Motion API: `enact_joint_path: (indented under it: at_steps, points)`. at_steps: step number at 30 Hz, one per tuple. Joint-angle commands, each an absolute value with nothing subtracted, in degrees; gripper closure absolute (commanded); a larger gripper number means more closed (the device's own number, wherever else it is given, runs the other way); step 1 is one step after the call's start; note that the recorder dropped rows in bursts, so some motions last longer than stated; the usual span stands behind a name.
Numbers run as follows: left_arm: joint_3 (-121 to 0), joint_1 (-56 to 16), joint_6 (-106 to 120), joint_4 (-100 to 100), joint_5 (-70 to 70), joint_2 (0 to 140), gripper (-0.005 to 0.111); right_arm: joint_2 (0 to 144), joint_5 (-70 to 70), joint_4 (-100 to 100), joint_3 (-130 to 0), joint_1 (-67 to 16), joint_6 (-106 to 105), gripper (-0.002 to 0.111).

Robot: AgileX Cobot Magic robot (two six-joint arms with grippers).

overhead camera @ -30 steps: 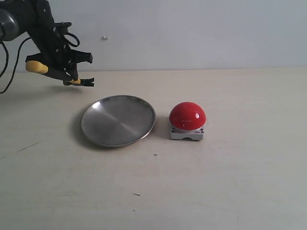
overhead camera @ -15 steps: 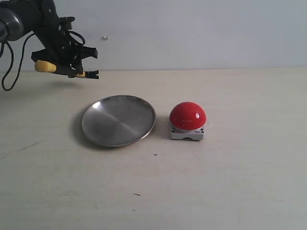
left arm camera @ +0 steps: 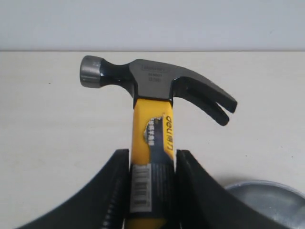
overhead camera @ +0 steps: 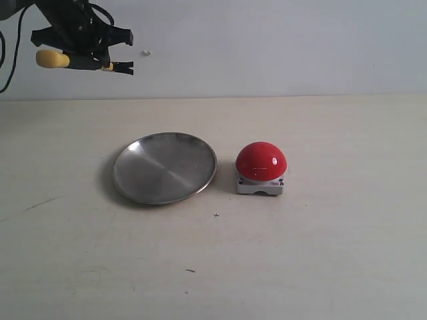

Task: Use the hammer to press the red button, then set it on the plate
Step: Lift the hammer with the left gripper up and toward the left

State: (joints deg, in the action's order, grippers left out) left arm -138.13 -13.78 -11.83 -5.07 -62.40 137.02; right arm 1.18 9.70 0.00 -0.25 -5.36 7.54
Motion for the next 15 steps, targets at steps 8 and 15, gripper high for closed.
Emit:
enact_joint_path:
  at_steps: [8,15]
  points:
    - [-130.01,-17.39,-15.49,-11.86,-61.82,129.92,0.107,0.86,9.66,0.00,0.00,-5.02,7.63,0.087]
    - [-105.35,-18.00,-21.62,-12.92,-44.76,117.95,0.107,0.86,9.66,0.00,0.00,-5.02,7.63,0.087]
